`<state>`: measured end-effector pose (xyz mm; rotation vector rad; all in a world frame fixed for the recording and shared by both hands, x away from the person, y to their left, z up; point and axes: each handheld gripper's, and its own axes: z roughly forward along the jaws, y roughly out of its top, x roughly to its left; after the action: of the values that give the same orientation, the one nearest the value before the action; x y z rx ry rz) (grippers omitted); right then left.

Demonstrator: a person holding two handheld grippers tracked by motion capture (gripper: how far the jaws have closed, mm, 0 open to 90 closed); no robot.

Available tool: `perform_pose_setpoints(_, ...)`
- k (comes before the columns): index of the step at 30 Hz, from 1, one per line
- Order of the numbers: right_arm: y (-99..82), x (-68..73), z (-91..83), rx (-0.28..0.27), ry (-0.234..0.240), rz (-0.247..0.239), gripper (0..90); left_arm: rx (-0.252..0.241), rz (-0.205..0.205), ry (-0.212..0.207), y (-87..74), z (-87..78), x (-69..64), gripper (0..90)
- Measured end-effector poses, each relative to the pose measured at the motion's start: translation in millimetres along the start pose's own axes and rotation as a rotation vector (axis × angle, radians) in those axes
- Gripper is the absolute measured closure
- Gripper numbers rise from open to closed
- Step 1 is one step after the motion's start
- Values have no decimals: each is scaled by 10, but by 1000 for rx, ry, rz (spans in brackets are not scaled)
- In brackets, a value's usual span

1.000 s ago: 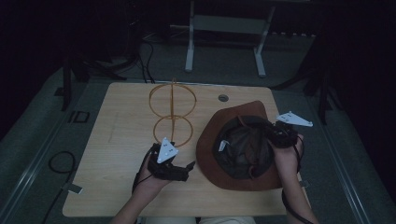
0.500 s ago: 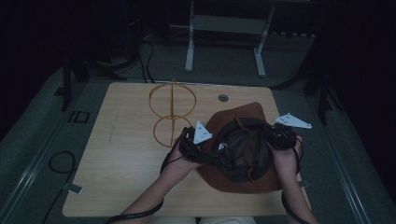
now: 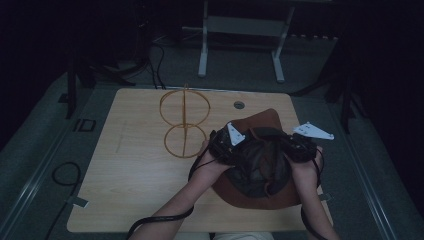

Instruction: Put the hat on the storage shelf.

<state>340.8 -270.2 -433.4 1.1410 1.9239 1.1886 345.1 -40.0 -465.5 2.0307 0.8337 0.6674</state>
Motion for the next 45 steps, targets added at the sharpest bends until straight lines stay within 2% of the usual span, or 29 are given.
perform_pose_setpoints(3,-10,-7,-19,-11,1,14,840,-7,-15,38,13,19,-7,234)
perform_pose_setpoints(5,-23,-9,-21,-8,3,15,841,-10,4,93,18,27,-26,327)
perform_pose_setpoints(8,-35,0,-24,-4,6,16,840,22,51,158,24,64,-61,478)
perform_pose_setpoints(11,-42,18,-32,-7,5,16,840,41,57,183,45,90,-73,568)
perform_pose_setpoints(13,-44,28,-44,-14,-1,18,840,42,51,182,65,93,-81,628)
perform_pose_setpoints(17,-47,39,-68,-15,4,20,840,17,7,185,93,54,-37,837)
perform_pose_setpoints(21,-75,67,-85,-14,10,14,838,8,-14,164,107,17,11,858)
perform_pose_setpoints(27,-150,75,-135,-25,23,31,824,-7,-12,140,147,-56,29,862)
perform_pose_setpoints(31,-138,75,-190,-29,31,21,806,-32,-12,137,193,-122,32,863)
perform_pose_setpoints(34,-137,76,-239,-20,64,18,722,-51,-4,136,213,-177,50,863)
perform_pose_setpoints(37,-172,83,-316,-26,119,6,604,-75,-3,129,227,-249,83,863)
perform_pose_setpoints(42,-233,109,-481,-12,217,-24,511,-87,16,125,241,-359,94,863)
perform_pose_setpoints(45,-246,125,-614,-28,236,-47,430,-99,8,132,225,-419,147,862)
